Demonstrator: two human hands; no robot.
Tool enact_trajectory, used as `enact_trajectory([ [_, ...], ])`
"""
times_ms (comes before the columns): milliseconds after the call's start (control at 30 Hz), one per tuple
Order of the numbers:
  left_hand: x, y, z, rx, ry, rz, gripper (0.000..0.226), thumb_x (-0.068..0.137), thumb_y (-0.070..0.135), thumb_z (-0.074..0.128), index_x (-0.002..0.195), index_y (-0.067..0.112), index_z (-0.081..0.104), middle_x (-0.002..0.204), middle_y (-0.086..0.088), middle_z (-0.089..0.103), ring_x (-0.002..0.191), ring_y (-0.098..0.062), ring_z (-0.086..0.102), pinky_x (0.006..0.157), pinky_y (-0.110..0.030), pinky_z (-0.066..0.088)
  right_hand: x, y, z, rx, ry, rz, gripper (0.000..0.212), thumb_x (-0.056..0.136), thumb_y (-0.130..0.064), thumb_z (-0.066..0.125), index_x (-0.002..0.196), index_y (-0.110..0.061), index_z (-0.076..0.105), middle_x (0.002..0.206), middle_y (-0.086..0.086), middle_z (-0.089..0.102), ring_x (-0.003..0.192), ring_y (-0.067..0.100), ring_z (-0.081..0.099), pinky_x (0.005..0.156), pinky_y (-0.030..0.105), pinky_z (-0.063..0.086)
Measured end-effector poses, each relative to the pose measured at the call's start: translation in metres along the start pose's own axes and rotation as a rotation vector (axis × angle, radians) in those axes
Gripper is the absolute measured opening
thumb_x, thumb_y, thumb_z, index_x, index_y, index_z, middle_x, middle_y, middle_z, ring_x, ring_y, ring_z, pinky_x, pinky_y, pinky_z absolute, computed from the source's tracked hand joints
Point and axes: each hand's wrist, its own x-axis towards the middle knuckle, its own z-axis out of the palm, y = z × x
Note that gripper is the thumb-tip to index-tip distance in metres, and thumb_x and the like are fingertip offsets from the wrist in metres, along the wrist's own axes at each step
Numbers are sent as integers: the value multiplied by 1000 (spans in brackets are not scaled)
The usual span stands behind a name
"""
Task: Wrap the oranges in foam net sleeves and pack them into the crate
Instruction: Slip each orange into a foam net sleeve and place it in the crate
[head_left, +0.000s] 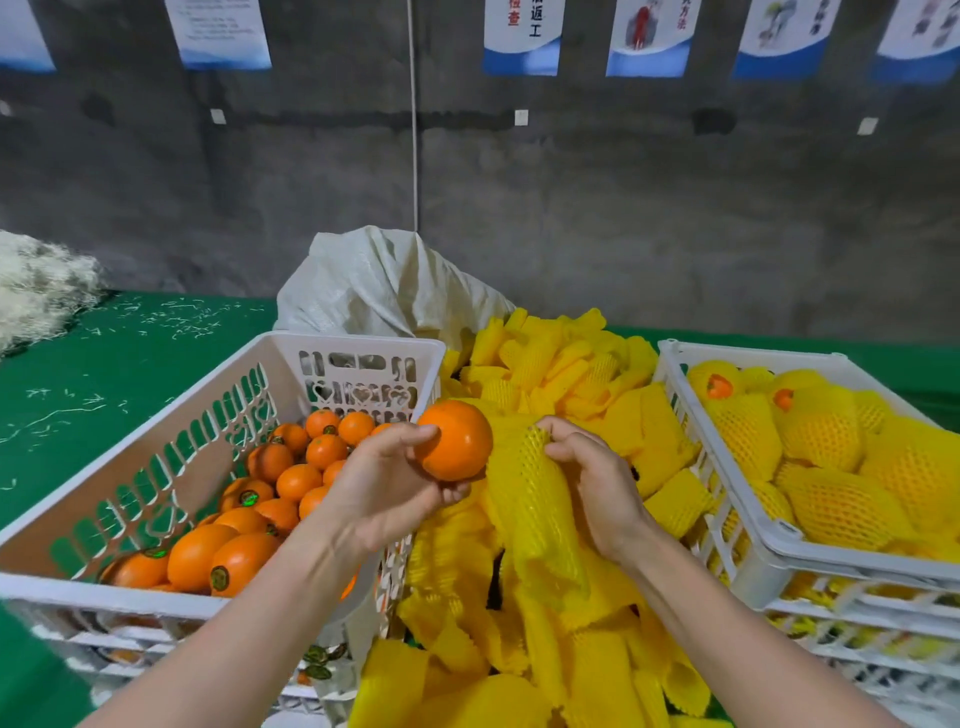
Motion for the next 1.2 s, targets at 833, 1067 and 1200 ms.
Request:
enact_trajectory([
  [833,28,-90,56,123,271,151,14,94,21,54,105,28,60,73,-4,66,58,-13,65,48,-23,51,-27,13,-24,-327,3,-68,35,86,11,39,70,-15,55,60,3,45,56,9,40,55,29,32],
  [1067,27,-98,52,19,234,118,29,91,38,50,116,24,56,117,-12,64,108,-29,60,90,-45,48,-21,22,-32,-458,236,-212,33,93,0,46,75,-26,54,56,0,43,50,6,33,51,28,27],
  [1200,23,-93,43,27,51,93,60,68,19,81,121,24,52,121,-12,62,113,-33,56,97,-50,40,-24,26,-32,-399,294,-173,28,93,1,48,77,-22,56,60,14,51,57,20,44,53,47,46],
])
